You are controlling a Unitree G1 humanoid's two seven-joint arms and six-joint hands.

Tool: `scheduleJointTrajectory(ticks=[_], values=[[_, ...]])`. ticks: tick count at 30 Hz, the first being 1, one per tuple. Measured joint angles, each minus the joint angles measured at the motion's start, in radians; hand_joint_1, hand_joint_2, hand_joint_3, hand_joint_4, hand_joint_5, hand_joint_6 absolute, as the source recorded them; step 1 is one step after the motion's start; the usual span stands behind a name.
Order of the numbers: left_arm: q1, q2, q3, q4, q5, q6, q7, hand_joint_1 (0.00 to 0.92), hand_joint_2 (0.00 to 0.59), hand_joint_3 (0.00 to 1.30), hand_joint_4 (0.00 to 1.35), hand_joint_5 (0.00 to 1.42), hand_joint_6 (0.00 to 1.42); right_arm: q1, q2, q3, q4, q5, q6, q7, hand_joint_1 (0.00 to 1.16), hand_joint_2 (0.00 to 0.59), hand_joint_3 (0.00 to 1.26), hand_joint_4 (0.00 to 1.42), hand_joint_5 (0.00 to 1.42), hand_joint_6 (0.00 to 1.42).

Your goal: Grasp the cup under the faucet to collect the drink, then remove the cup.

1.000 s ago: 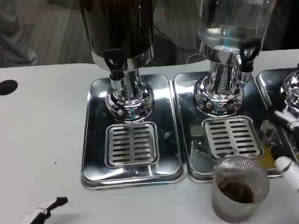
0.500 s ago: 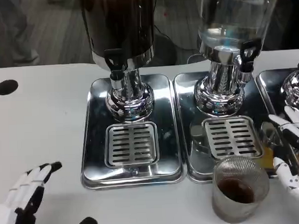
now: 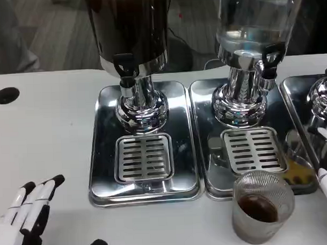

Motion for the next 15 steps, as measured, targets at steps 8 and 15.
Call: scheduleJointTrajectory(ticks=[8, 15], values=[[-0.007, 0.002, 0.004, 0.0, 0.001, 0.023, 0.0, 0.0, 0.139, 0.09, 0.0, 0.05, 0.25, 0.004, -0.006, 0.013, 0.01, 0.004, 0.005, -0.036, 0.14, 0.586, 0.14, 0.0, 0.0, 0.0], [-0.017, 0.002, -0.006, 0.012, 0.001, 0.036, 0.0, 0.0, 0.137, 0.09, 0.0, 0.05, 0.25, 0.022, -0.006, 0.043, -0.019, 0.001, 0.005, -0.051, 0.14, 0.586, 0.14, 0.0, 0.0, 0.0]])
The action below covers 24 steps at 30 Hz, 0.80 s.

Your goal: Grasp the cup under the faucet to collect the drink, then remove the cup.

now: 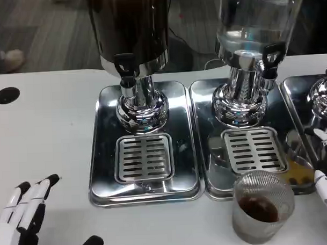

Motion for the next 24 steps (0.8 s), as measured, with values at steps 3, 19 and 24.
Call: scheduleJointTrajectory(ticks=[3, 19, 24], values=[[0.001, 0.0, 0.0, 0.004, -0.001, 0.0, 0.0, 0.0, 0.137, 0.09, 0.0, 0.05, 0.25, 0.008, 0.0, 0.002, -0.006, 0.002, 0.0, 0.0, 0.14, 0.586, 0.14, 0.0, 0.0, 0.0], [0.016, 0.001, 0.0, 0.006, -0.007, -0.001, 0.0, 0.0, 0.137, 0.09, 0.0, 0.05, 0.25, 0.029, 0.0, 0.003, -0.02, 0.011, -0.001, -0.001, 0.14, 0.586, 0.15, 0.0, 0.0, 0.0], [0.023, 0.001, 0.0, 0.005, -0.008, -0.001, 0.0, 0.0, 0.137, 0.1, 0.0, 0.05, 0.25, 0.03, 0.0, 0.004, -0.023, 0.013, -0.002, -0.001, 0.15, 0.586, 0.16, 0.0, 0.0, 0.0]])
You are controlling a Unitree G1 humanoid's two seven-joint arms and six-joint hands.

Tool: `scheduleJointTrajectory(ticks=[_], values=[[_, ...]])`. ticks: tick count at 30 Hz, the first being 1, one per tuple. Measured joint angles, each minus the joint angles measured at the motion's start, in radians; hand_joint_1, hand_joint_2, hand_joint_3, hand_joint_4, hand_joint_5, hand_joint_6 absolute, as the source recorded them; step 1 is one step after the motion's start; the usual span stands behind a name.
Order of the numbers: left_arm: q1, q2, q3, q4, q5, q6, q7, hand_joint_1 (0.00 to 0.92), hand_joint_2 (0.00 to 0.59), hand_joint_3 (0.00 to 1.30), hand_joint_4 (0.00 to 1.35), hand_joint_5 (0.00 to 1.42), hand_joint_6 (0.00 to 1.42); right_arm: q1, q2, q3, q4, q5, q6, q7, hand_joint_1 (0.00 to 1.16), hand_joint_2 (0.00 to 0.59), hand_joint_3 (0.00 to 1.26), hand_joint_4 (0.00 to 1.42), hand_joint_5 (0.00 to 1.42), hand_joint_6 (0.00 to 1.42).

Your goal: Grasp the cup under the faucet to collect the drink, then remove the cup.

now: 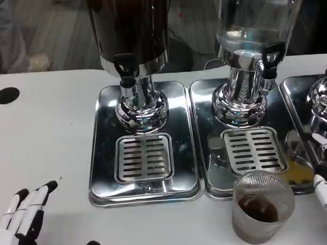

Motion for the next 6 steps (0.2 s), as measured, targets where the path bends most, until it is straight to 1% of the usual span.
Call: scheduleJointTrajectory(ticks=[6], values=[[0.004, -0.001, -0.002, -0.004, 0.0, -0.004, 0.0, 0.0, 0.137, 0.1, 0.0, 0.05, 0.26, 0.007, 0.0, 0.0, -0.013, 0.006, -0.005, -0.001, 0.15, 0.586, 0.16, 0.0, 0.0, 0.0]])
